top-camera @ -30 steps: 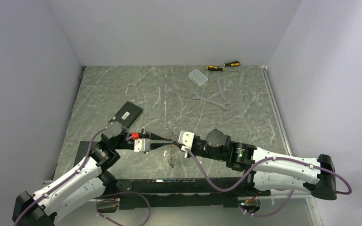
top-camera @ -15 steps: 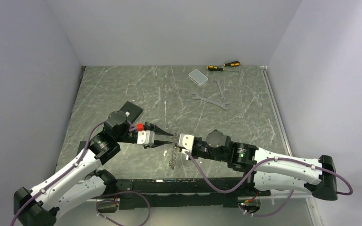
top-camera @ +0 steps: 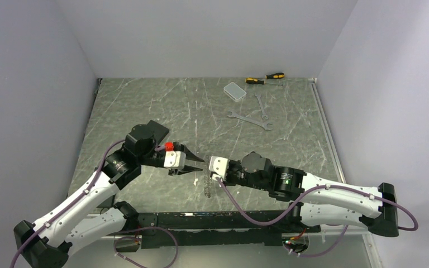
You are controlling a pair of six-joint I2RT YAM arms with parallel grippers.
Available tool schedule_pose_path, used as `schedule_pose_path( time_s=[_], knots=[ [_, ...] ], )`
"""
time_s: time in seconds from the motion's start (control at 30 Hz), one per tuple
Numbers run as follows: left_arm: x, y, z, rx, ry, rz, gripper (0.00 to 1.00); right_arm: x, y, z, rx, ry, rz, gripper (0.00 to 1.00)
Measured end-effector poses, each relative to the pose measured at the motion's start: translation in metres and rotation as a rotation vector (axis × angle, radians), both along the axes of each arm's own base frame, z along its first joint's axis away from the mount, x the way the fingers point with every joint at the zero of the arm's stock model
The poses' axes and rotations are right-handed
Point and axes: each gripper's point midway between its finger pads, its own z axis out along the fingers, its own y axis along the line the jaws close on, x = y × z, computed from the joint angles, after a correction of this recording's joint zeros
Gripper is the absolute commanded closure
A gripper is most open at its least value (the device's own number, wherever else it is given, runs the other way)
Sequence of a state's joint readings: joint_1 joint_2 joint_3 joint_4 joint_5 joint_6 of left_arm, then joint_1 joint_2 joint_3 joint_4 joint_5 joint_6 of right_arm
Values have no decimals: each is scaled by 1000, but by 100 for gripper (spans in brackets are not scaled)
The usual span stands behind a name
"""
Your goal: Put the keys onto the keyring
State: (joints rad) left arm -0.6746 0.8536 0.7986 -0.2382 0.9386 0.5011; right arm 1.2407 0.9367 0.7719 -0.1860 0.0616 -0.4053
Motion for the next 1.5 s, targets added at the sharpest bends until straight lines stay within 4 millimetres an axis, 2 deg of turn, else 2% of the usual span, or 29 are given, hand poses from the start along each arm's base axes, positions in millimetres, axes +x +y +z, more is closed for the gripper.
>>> schedule_pose_path(
  time_s=[0.4, 0.9, 1.4, 1.5],
  knots=[
    [1, -1, -10, 13, 21, 17, 68, 3, 0, -4, -20, -11, -10, 100],
    [7, -15, -33, 74, 66, 40, 69, 5, 3, -10, -56, -12, -6, 100],
    [7, -18, -34, 75, 68, 51, 71, 6, 4, -7, -50, -15, -9, 100],
    [7, -18, -34, 75, 67, 52, 76, 6, 4, -5, -47, -16, -11, 100]
  ],
)
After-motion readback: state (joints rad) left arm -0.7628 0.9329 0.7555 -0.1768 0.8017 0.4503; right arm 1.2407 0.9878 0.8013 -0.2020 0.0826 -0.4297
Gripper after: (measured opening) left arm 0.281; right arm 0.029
